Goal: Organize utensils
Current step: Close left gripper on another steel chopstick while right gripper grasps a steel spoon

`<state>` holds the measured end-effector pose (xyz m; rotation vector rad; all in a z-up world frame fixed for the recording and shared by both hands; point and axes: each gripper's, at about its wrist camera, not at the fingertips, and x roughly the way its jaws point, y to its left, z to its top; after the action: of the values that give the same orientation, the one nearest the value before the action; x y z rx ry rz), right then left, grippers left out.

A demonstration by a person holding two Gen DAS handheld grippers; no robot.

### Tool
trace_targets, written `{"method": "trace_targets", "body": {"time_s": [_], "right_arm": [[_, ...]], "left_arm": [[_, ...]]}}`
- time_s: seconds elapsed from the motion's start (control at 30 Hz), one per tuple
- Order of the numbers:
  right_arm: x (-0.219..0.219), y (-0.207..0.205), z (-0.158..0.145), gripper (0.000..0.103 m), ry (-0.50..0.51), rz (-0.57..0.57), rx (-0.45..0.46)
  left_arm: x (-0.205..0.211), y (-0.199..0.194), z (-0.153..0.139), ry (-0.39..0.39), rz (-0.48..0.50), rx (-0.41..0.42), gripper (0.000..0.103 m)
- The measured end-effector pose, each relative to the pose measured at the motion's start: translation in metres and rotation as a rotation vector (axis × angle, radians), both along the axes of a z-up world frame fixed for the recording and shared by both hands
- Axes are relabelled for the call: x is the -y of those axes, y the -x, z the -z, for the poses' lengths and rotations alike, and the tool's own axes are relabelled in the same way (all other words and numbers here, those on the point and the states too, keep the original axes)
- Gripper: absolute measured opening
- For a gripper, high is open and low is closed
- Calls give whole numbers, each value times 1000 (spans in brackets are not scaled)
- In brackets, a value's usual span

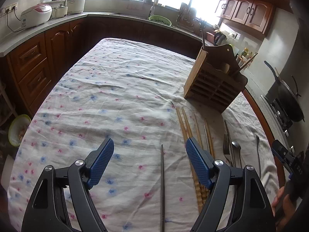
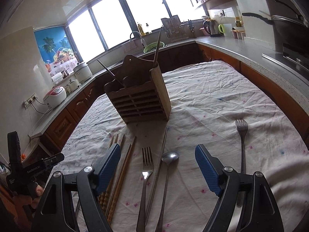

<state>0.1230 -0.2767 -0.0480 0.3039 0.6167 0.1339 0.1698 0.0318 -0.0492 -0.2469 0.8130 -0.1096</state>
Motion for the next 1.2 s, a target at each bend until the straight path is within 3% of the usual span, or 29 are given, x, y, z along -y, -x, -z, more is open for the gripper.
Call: {"method": "trace_targets", "body": {"time_s": [0.43,0.53,0.73,1.17,1.2], "right_arm": [[-10,-8,17,77,38,-59,-86],[-12,-15,25,64,41,-78,-132],[-15,-25,36,52,53,-95,-185],[-18,-48,55,32,91,-96,-265],[-18,-50,57,32,94,-97,-273]], "left_arm": [[13,0,15,-59,55,-59,79],[20,-6,22,-90,85,-86,79],[28,-13,33,-115,113,-122,78],[45,-30,45,-144,198,-168,43],[47,-33,48,-151,206,-181,37]]}}
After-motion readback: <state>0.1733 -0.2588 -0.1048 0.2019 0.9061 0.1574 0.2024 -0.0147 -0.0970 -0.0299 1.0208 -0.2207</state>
